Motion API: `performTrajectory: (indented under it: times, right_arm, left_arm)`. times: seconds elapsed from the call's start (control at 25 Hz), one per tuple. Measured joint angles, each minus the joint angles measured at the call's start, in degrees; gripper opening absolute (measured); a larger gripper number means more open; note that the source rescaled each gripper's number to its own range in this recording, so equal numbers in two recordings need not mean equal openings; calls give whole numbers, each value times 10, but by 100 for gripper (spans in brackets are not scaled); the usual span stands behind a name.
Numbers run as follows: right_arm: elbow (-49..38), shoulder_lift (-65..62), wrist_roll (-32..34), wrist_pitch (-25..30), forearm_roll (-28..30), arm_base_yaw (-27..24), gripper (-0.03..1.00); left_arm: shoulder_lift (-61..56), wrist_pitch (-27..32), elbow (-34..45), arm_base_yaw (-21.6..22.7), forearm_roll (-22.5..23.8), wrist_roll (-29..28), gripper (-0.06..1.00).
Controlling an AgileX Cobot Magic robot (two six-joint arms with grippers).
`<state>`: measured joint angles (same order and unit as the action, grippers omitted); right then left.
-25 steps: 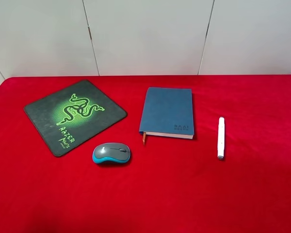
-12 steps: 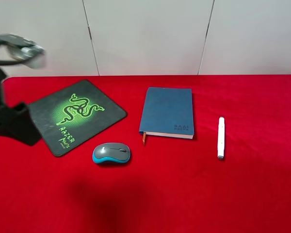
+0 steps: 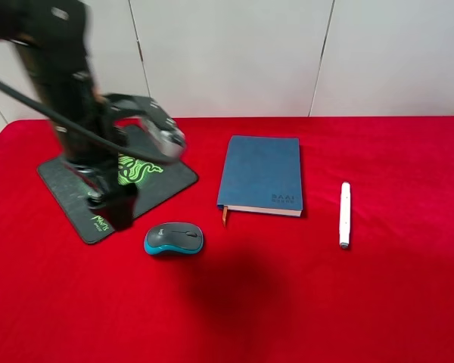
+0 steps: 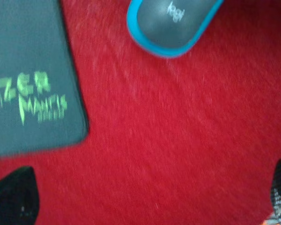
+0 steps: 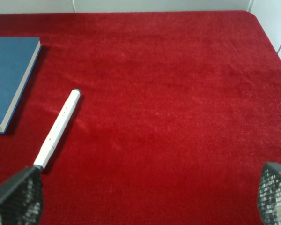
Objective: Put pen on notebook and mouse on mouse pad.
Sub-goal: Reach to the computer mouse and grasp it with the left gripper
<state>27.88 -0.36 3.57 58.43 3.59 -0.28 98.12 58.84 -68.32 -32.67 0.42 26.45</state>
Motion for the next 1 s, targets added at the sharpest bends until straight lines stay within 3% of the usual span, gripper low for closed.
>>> performTrajectory:
  times: [0.52, 1.0]
  right_arm:
    - [0, 0, 0, 0, 0, 0, 100]
    - [0, 0, 0, 0, 0, 0, 100]
  left_arm:
    - [164, -58, -58, -85, 8, 107, 97]
    - [221, -143, -59, -92, 33, 120, 97]
